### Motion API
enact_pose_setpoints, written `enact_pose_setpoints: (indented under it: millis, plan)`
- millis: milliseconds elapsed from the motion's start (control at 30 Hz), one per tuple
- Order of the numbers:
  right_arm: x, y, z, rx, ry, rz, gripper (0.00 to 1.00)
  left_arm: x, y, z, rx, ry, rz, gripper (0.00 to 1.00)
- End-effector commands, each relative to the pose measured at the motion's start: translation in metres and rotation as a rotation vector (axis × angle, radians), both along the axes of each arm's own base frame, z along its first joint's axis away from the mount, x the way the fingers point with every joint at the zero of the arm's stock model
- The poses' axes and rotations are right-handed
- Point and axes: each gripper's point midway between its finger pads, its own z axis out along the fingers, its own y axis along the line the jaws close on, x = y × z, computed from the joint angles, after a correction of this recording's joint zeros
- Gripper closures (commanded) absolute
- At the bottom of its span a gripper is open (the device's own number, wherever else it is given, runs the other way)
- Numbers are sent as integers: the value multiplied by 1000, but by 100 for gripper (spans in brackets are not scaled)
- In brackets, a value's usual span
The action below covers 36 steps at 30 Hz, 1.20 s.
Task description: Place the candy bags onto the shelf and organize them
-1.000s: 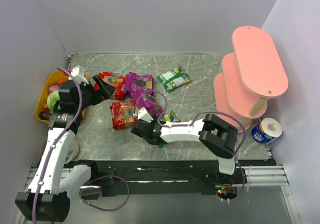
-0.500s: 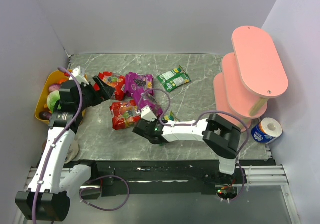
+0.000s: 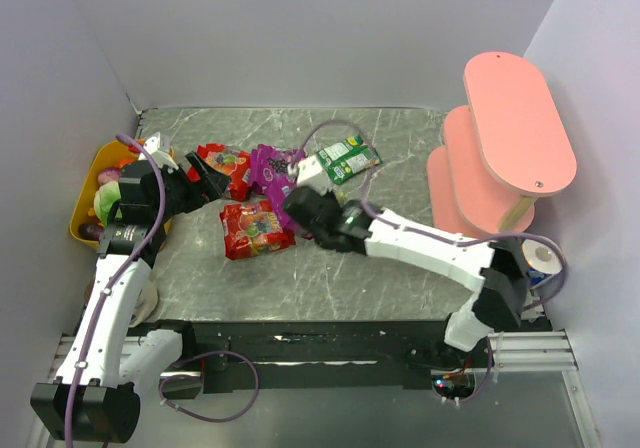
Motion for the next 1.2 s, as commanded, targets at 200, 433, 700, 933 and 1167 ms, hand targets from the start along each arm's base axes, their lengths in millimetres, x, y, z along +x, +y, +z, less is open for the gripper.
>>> enact_pose_setpoints:
  millis: [200,433,700,933,1167]
  plan:
    - [68,-63,201,185,-390,-117,100,6,-4,16,-4,-51,-24,4]
    - [87,-120,310,203,-660,-213,100,12,-10,16,-23,-46,-54,4]
    - [96,-197,398,162,-896,-395,100,18,-16,16,-47,-50,-76,4]
    - [98,-255,427,56,-988,-508,97,24,-19,14,-57,-45,-89,4]
    - [123,-296,409,-118,-940,-561,94,30,-21,10,-57,-34,-102,4]
